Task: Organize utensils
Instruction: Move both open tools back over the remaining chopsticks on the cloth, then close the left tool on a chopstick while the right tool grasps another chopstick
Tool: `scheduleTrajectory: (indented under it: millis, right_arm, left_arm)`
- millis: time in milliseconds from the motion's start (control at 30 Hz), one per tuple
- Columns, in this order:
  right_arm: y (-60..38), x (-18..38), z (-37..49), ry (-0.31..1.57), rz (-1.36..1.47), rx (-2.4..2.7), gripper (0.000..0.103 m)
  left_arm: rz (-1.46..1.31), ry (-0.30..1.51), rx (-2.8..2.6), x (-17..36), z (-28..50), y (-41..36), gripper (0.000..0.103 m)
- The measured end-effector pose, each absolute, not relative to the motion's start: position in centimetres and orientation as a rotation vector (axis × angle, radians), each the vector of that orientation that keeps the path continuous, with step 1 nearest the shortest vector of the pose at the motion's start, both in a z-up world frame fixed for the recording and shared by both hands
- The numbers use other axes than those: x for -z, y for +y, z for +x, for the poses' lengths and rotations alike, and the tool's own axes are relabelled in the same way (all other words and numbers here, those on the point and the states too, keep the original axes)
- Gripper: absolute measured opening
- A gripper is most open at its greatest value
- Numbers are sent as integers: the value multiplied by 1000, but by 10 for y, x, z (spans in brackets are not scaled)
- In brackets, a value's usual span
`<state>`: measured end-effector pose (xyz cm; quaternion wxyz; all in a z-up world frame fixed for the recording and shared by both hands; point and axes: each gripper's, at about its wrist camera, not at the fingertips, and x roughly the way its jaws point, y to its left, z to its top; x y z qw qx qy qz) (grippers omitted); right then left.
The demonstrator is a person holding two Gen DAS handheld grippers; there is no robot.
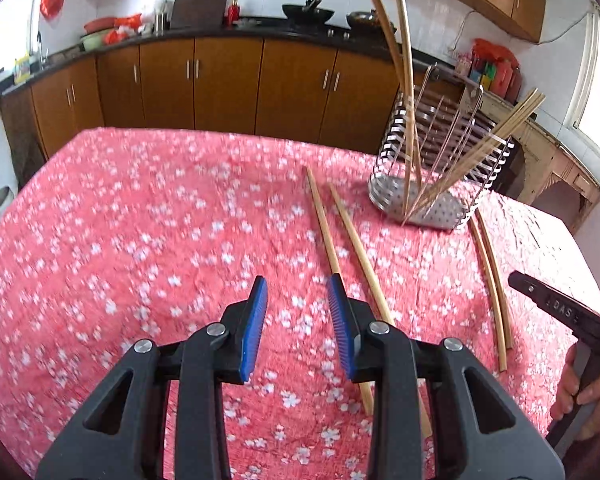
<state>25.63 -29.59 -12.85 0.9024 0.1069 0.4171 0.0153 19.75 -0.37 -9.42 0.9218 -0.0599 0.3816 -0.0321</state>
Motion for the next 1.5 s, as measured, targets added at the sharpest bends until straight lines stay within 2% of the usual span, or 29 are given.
scheduleTrajectory:
  millis: [133,267,400,600,833,867,900,933,1000,1267,1500]
  right_arm:
    - [-290,136,263,881,197,-17,27]
    - [-292,141,265,888,188,0,12]
    - [-302,142,263,888,196,27,8]
    - [-354,142,262,883,319,152,7]
    - [-357,140,260,874,288,134,8]
    - [-356,140,257,873,283,132,8]
    - [-354,140,257,872,276,129,8]
    - [-352,140,257,870,266,123,8]
    - [-344,140,252,870,249,111,8]
    - [-330,137,230,873,174,74,8]
    - [-329,137,217,876,146,74,8]
  left_arm:
    - [-119,806,81,104,198,-9,32]
    - [-126,818,95,110,197,-13,32]
    - [-125,831,104,115,199,-17,32]
    - [-118,845,130,117,197,-26,32]
    - [-82,882,129,128,201,-40,32]
    - [-79,886,126,129,201,-42,29]
    - [-76,890,120,131,203,-43,21]
    - [-68,885,104,132,204,-43,19]
    - [-73,888,86,132,208,-38,7]
    - [-97,884,-22,130,228,3,7]
    - [-24,879,-10,131,228,-2,8]
